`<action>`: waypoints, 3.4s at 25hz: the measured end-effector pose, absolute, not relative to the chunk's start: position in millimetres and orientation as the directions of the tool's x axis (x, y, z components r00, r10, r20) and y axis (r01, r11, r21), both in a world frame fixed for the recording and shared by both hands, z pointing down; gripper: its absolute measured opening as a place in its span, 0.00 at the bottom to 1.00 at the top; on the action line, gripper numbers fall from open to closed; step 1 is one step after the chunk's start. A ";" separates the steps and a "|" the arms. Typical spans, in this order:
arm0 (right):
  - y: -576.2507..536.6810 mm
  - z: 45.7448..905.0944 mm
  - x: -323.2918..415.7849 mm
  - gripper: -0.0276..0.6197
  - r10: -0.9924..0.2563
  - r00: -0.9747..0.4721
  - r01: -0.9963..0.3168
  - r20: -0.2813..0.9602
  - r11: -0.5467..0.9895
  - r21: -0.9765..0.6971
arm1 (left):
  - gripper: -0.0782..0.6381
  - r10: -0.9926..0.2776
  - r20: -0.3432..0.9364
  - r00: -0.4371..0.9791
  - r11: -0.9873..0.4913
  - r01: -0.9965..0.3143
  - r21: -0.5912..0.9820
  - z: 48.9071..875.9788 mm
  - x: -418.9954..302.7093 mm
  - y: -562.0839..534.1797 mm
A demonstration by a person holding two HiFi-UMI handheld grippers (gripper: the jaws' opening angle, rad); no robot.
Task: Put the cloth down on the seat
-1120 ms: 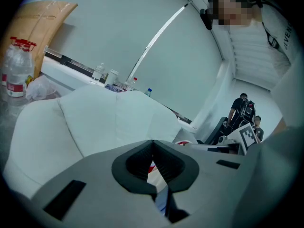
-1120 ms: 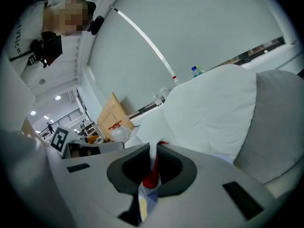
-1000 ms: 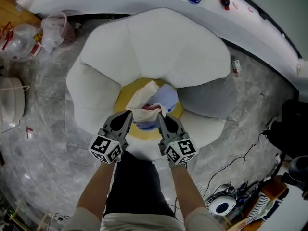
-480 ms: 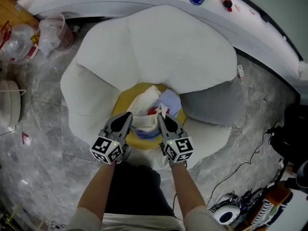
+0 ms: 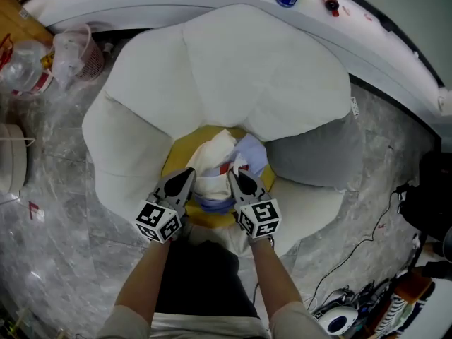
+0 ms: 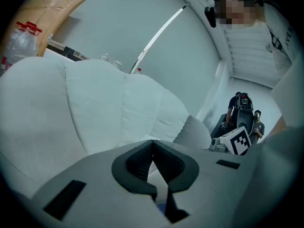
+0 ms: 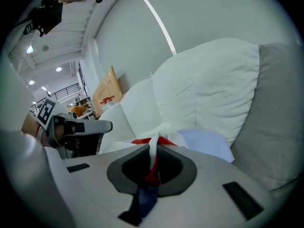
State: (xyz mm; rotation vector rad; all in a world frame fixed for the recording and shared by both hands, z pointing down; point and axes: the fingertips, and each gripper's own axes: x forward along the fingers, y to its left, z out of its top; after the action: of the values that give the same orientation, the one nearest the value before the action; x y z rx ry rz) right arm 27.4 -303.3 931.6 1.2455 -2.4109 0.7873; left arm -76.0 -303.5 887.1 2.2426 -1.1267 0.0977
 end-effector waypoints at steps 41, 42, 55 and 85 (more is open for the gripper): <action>-304.5 911.2 63.2 0.34 -0.679 -0.493 -0.866 0.543 0.325 -0.380 | 0.13 -0.679 0.331 0.655 -0.459 -0.731 0.505 858.5 -71.6 -302.0; -303.9 910.4 65.9 0.35 -0.682 -0.485 -0.870 0.547 0.317 -0.377 | 0.13 -0.679 0.331 0.656 -0.459 -0.730 0.506 857.1 -70.9 -301.7; -289.7 876.8 79.1 0.41 -0.697 -0.427 -0.902 0.576 0.285 -0.324 | 0.13 -0.671 0.324 0.667 -0.466 -0.720 0.514 818.7 -62.3 -289.6; -276.8 840.0 79.0 0.43 -0.700 -0.486 -0.873 0.523 0.362 -0.326 | 0.13 -0.670 0.308 0.675 -0.485 -0.713 0.506 790.4 -49.7 -279.9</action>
State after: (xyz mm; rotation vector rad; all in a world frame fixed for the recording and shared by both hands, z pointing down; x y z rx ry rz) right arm 79.0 -276.8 840.0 1.3930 -2.3330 0.8334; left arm -49.7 -279.9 790.4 2.2747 -1.0609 0.0904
